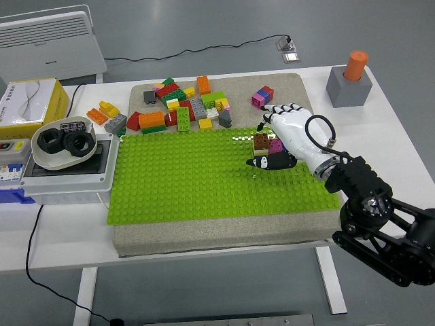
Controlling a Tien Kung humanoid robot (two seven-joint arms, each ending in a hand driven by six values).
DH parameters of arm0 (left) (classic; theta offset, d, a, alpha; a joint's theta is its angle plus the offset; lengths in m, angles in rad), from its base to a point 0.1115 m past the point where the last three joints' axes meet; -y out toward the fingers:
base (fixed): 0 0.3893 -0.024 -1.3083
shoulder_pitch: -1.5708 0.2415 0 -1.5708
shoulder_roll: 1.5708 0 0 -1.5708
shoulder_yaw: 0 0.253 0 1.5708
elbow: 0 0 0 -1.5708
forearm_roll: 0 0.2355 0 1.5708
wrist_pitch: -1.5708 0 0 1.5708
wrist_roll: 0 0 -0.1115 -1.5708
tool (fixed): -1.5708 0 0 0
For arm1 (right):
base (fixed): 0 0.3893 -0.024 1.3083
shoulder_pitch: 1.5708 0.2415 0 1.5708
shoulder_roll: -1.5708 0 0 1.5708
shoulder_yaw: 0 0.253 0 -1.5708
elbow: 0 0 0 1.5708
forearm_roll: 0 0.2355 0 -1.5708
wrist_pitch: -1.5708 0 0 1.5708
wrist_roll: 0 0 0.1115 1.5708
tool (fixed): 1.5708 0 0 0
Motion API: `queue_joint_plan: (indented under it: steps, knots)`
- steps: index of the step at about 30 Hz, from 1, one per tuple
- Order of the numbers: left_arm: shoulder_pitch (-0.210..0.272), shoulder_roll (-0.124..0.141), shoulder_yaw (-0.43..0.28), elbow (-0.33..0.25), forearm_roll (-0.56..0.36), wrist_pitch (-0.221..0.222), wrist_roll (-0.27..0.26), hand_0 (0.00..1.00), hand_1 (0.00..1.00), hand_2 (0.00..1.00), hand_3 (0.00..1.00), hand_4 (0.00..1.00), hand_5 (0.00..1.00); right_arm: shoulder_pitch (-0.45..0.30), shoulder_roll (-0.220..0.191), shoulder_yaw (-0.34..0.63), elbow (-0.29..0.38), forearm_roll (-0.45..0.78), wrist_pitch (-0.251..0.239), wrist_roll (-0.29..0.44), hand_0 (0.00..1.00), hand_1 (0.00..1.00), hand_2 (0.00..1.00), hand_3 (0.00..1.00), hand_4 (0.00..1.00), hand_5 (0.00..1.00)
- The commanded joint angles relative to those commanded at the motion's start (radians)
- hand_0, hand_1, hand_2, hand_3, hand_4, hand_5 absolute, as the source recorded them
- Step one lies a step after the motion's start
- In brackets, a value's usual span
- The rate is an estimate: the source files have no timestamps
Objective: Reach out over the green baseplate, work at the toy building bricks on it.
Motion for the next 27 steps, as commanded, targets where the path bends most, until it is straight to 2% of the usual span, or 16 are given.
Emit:
queue_joint_plan:
  steps: [6, 13, 27]
  knots:
    - [-0.005, 0.001, 0.001, 0.0, -0.005, 0.0, -0.003, 0.678, 0.379, 0.457, 0.502, 0.004, 0.002, 0.016, 0.02, -0.016, -0.064, 0.004, 0.001, 0.003, 0.86, 0.863, 0.906, 0.607, 0.988, 0.596]
    - [-0.01, 0.003, 0.001, 0.0, -0.006, 0.001, -0.006, 0.693, 0.383, 0.454, 0.497, 0.019, 0.002, 0.032, 0.034, -0.021, -0.103, 0.023, -0.002, 0.009, 0.861, 0.863, 0.91, 0.612, 0.971, 0.596]
    - [-0.014, 0.005, 0.003, 0.0, -0.009, 0.0, -0.007, 0.697, 0.385, 0.45, 0.49, 0.021, 0.002, 0.038, 0.043, -0.036, -0.136, 0.059, 0.0, 0.014, 0.86, 0.859, 0.909, 0.614, 0.962, 0.595]
